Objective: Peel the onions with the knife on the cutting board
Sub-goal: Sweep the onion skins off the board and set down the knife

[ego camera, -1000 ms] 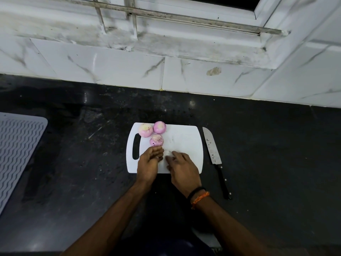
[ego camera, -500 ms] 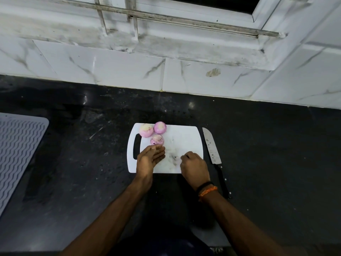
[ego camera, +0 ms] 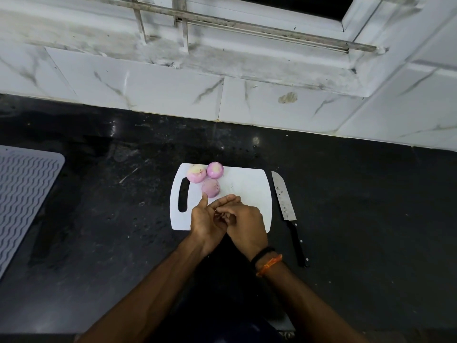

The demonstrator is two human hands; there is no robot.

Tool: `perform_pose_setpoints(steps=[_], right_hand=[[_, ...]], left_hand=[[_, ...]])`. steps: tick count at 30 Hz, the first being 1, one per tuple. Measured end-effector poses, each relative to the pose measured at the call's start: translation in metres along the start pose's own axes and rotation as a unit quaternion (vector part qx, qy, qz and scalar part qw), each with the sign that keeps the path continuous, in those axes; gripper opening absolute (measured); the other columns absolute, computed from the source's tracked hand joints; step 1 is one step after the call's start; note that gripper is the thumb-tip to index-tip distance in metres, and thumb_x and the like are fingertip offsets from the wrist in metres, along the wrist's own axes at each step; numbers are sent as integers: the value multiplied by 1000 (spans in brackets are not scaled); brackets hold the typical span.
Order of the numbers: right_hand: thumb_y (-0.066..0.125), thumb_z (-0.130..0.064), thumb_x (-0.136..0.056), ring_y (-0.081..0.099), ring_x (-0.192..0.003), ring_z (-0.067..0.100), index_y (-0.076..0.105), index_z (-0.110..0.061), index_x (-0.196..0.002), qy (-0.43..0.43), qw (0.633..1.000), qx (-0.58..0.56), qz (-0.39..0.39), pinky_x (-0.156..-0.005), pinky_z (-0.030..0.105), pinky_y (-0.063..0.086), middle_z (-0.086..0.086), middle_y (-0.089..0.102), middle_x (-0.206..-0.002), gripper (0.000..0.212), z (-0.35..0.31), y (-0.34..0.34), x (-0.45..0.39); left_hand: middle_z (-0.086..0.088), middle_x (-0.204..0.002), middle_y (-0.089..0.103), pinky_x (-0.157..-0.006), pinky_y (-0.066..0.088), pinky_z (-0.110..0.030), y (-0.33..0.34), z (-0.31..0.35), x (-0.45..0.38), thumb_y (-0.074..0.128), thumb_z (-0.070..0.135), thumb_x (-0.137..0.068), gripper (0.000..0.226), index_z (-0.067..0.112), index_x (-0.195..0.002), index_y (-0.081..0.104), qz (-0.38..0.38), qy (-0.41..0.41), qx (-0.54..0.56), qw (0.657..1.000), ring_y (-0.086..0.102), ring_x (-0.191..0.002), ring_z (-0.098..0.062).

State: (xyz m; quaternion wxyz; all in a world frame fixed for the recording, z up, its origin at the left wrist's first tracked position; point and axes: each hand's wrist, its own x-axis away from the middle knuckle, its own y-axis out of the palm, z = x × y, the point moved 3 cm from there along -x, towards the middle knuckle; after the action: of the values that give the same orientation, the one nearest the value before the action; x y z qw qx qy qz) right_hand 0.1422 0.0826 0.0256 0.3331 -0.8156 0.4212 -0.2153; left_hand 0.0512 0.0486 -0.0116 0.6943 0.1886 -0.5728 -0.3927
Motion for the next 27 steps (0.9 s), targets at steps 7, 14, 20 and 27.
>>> perform_pose_setpoints(steps=[7, 14, 20, 27], right_hand=[[54, -19, -79, 67, -86, 16, 77, -22, -88, -44, 995, 89, 32, -77, 37, 56, -6, 72, -96, 25, -12, -5, 0], [68, 0, -83, 69, -86, 4, 78, -20, -93, 55, 989, 12, 139, -85, 24, 56, -9, 76, -93, 25, 35, -36, 7], [75, -8, -84, 71, -93, 16, 76, -14, -101, 178, 976, 66, 106, -90, 27, 53, 0, 76, -98, 18, 83, -28, 29], [68, -2, -85, 69, -90, 23, 76, -12, -96, 135, 979, 92, 120, -83, 33, 53, 4, 74, -97, 18, 66, -6, 9]], left_hand=[[-27, -127, 64, -115, 37, -46, -3, 1, 6, 33, 52, -103, 71, -9, -117, 65, 8, -17, 24, 1000, 57, -125, -37], [-30, -123, 65, -102, 49, -46, -9, 9, 10, 37, 49, -103, 68, -12, -123, 59, 46, 33, 75, 996, 63, -117, -41], [-30, -119, 67, -101, 50, -47, -16, 17, 15, 43, 48, -102, 66, -13, -119, 61, 66, 72, 116, 988, 63, -116, -41], [-27, -116, 69, -105, 49, -45, -18, 27, 23, 42, 50, -101, 67, -11, -120, 62, 78, 98, 112, 986, 67, -112, -37]])
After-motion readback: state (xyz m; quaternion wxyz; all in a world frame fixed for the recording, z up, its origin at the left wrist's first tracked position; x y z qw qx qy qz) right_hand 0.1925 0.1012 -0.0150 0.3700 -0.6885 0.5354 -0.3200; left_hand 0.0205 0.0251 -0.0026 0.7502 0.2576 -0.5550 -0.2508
